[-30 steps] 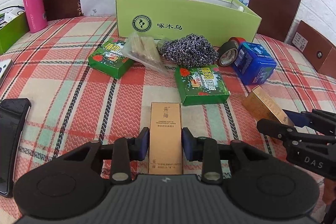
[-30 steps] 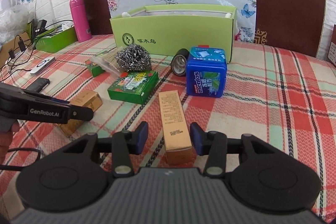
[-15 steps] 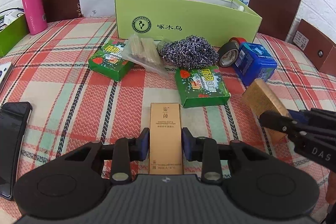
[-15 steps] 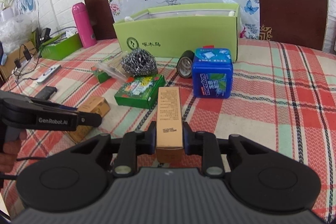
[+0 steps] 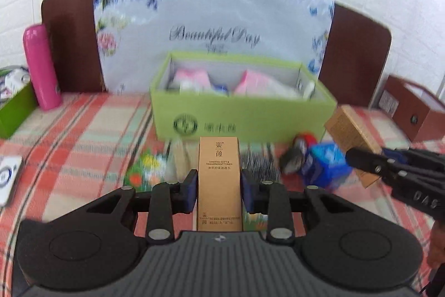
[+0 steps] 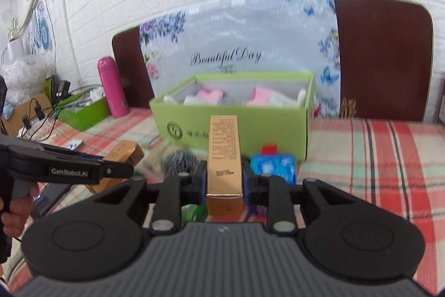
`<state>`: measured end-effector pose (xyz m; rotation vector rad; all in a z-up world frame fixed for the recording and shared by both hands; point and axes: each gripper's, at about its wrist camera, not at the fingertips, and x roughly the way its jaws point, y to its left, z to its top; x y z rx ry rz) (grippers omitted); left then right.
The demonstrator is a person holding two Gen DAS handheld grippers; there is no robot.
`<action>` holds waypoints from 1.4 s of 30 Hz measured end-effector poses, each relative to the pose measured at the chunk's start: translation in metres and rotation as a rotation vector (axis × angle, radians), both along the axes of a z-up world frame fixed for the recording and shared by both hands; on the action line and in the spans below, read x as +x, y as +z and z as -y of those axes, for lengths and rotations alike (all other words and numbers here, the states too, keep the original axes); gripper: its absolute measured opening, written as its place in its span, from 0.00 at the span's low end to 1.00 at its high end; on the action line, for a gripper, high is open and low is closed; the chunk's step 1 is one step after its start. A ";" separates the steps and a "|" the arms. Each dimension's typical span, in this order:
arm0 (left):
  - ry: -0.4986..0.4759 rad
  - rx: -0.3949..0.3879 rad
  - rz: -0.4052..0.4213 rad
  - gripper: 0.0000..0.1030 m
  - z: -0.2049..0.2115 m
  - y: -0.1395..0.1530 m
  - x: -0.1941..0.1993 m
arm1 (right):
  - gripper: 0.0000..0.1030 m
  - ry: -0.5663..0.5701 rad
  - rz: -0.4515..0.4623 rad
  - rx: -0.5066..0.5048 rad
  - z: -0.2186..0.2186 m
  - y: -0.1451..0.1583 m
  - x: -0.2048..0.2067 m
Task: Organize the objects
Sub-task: 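Carry the tan box into the green box with the left tool while the right tool drops the gold box, then grasp the steel wool scrubber with the left tool while the right tool grasps the green soap box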
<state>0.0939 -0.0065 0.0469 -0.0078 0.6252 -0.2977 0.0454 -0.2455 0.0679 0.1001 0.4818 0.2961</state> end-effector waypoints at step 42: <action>0.161 -0.045 0.042 0.77 0.029 0.021 0.060 | 1.00 -0.214 0.152 -0.109 0.000 0.016 0.060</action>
